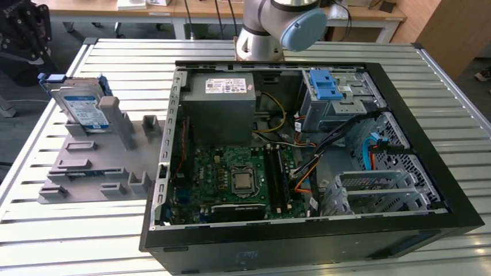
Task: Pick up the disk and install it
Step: 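Pick up the disk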
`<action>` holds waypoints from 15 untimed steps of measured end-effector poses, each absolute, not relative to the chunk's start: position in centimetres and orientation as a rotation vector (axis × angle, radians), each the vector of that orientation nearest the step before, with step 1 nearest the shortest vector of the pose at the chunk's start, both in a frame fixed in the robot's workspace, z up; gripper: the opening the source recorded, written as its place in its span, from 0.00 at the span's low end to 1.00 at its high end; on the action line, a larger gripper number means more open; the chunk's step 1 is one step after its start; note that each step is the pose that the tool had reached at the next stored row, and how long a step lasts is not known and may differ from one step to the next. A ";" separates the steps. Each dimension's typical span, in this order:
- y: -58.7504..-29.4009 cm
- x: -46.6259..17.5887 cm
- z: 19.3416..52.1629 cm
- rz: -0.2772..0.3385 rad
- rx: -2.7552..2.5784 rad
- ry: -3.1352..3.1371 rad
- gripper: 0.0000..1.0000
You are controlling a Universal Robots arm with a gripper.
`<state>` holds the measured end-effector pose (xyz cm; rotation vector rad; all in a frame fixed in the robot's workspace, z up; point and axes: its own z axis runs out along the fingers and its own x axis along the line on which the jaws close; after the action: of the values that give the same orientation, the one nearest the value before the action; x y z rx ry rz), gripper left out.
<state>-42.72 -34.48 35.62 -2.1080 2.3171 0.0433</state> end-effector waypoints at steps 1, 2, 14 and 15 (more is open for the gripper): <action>-34.5 -42.7 35.6 0.043 -2.108 2.317 0.11; -34.5 -42.7 35.6 0.043 -2.108 2.317 0.11; -33.7 -42.9 34.5 0.033 -2.126 2.302 0.58; -33.5 -42.9 34.4 0.031 -2.129 2.299 0.58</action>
<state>-42.93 -33.51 34.36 -2.1290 2.2991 0.0314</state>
